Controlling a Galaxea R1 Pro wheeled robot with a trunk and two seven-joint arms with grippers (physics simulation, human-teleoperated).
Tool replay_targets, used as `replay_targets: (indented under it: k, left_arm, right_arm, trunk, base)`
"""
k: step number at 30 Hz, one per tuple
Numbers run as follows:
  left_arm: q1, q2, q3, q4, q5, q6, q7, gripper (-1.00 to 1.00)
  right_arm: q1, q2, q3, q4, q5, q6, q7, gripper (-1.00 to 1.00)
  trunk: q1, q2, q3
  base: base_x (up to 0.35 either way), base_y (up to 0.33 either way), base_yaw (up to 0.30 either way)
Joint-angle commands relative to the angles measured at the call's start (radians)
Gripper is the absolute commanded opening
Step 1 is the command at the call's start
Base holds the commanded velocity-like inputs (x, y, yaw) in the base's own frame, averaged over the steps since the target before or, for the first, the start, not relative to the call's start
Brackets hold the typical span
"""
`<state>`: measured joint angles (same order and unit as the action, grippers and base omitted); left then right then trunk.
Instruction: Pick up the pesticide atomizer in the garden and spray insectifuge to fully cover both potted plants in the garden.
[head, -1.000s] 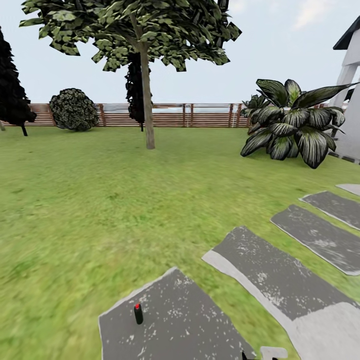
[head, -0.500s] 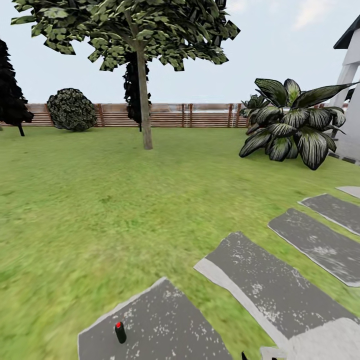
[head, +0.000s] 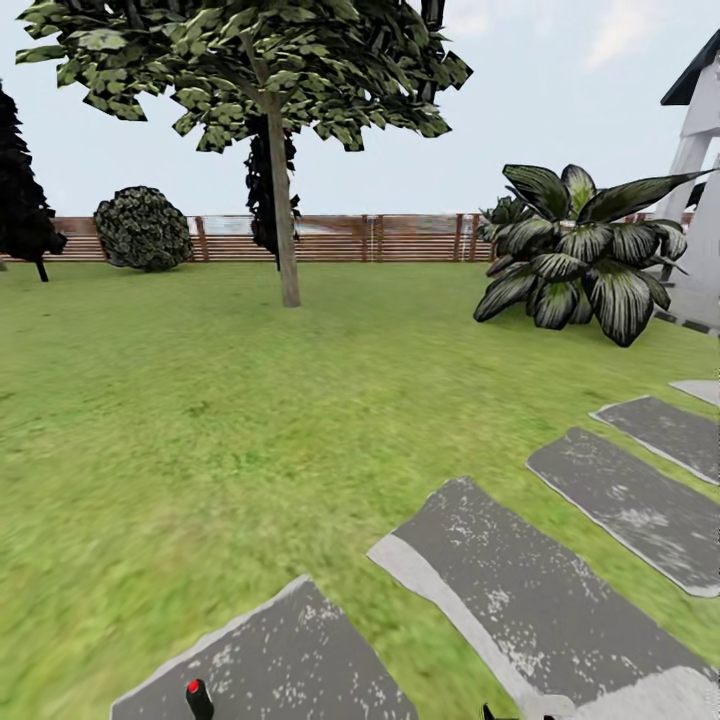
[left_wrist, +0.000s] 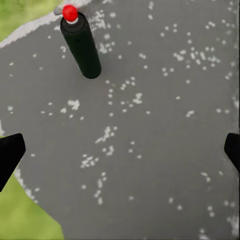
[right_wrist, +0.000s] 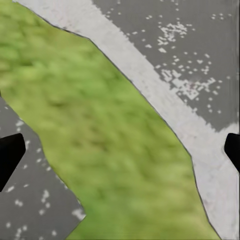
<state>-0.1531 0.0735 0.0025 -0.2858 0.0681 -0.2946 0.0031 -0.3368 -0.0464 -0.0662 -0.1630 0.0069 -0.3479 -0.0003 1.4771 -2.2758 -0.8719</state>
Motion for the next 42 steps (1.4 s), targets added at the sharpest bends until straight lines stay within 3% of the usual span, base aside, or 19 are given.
replay_targets:
  k: [1,32,42]
  left_arm:
    - [0.0,0.0,-0.001,0.001,0.007,-0.003,0.0,1.0]
    - [0.0,0.001,-0.001,0.001,0.007,-0.003,0.0,1.0]
    - [0.0,0.002,-0.001,0.001,0.008,-0.003,0.0,1.0]
  right_arm:
    - [-0.001,0.0,-0.006,0.001,0.001,-0.003,0.002,1.0]
    - [-0.001,0.0,-0.006,0.002,0.001,-0.003,0.002,1.0]
    - [-0.001,0.0,-0.006,0.001,0.001,-0.003,0.002,1.0]
  trunk:
    - [0.0,0.0,-0.001]
    - [0.0,0.0,-0.001]
    - [0.0,0.0,-0.001]
  base:
    - [0.18,-0.231,0.0]
    - [0.18,-0.232,0.001]
    - [0.176,-0.233,0.206]
